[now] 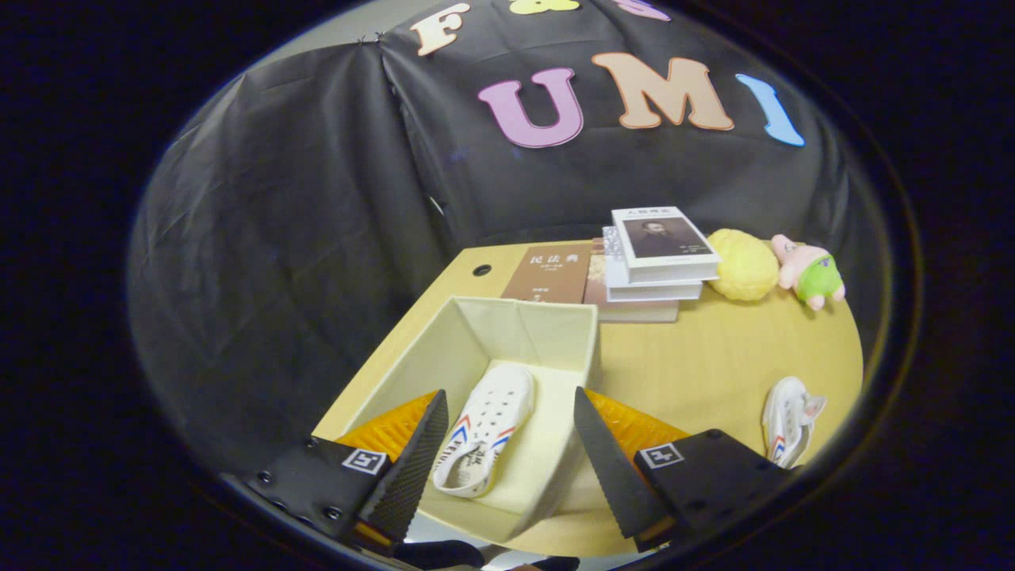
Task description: Open the storage box then place both shoes into the box .Put the left shoe in first, then the right shoe, with the right side of both shoes facing outward in a uniform manner.
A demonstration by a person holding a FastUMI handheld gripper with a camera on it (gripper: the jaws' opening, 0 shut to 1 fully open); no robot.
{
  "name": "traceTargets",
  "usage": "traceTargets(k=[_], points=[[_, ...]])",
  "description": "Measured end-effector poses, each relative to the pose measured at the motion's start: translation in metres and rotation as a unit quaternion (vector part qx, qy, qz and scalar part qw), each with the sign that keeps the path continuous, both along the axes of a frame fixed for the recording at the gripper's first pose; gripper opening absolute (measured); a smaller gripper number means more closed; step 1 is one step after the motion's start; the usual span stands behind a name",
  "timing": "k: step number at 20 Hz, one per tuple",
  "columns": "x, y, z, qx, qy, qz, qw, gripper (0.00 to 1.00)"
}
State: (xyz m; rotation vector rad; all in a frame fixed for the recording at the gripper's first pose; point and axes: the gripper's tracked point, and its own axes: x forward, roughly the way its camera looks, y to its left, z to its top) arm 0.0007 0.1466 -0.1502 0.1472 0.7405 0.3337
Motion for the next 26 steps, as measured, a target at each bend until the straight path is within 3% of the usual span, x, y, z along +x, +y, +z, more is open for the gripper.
traceTargets(k=[14, 26], points=[[0.005, -0.202, -0.01, -0.145, -0.028, -0.068, 0.987, 0.99], [-0.028, -0.327, -0.078, -0.239, 0.04, -0.082, 0.967, 1.0]])
